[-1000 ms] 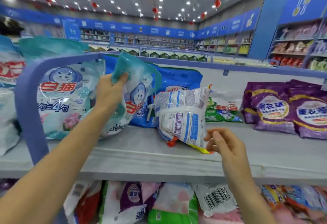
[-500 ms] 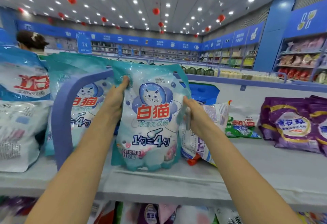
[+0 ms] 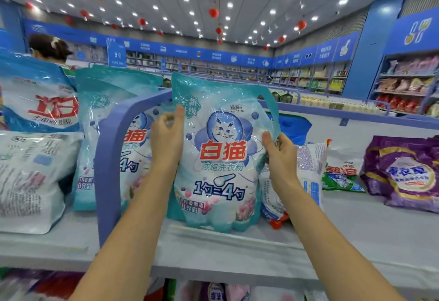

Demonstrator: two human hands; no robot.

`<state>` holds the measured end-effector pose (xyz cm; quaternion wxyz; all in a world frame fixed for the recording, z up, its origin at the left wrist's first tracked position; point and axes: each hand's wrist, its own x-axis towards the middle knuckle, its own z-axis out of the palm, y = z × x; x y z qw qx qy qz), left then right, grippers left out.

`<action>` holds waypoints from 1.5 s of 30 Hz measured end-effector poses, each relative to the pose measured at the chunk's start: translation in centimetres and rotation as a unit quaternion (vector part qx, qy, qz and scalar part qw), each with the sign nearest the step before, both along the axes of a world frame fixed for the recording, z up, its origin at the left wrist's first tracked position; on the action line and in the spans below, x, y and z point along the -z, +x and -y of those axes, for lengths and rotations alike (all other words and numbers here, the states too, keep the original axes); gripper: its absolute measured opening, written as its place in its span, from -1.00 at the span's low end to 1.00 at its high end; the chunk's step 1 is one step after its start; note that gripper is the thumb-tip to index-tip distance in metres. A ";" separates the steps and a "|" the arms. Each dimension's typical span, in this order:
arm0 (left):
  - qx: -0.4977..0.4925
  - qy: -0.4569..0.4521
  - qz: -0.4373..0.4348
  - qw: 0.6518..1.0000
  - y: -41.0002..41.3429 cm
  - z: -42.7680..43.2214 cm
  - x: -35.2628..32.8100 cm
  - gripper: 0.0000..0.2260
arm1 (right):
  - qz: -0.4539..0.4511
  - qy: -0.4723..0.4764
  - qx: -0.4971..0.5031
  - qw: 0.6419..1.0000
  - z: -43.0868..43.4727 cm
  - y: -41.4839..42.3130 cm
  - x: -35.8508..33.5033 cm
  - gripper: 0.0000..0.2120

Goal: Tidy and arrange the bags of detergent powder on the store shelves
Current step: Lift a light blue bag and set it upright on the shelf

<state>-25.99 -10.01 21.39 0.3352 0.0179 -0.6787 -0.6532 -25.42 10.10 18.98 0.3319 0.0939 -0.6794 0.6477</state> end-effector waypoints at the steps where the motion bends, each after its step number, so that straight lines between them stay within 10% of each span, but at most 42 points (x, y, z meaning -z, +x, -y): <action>1: 0.018 -0.004 0.031 0.999 0.7 -0.1 1.1 -0.57 | 0.004 -0.009 -0.005 1.000 -0.1 0.1 0.0 -0.83; 20: -0.039 0.061 -0.008 0.997 1.3 -0.3 3.3 -0.55 | -0.033 -0.020 -0.039 0.998 0.5 2.2 -1.4 -0.58; 25: -0.012 0.073 0.002 0.997 1.2 -0.5 3.2 -0.54 | 0.058 -0.121 -0.094 0.987 -0.3 2.7 0.1 -0.72; 29: 0.000 0.106 0.024 0.994 0.7 -0.3 3.5 -0.56 | 0.150 -0.083 -0.221 0.960 0.8 3.2 1.9 -0.28; 31: 0.004 0.106 0.031 0.994 0.7 -0.3 3.3 -0.57 | 0.124 -0.103 -0.189 0.969 1.7 2.9 2.7 -0.41; 34: -0.011 0.039 0.011 0.999 1.0 -0.4 2.5 -0.79 | 0.089 -0.153 -0.143 0.974 2.7 2.7 2.5 -0.81; 39: 0.022 -0.246 -0.112 0.962 6.6 -0.5 5.3 -0.42 | 0.101 -0.197 -0.109 0.969 3.0 1.7 2.7 -0.86; 45: 0.002 -0.325 -0.290 0.900 14.2 6.2 8.0 -0.85 | 0.095 -0.219 -0.123 0.963 3.1 1.7 2.5 -0.89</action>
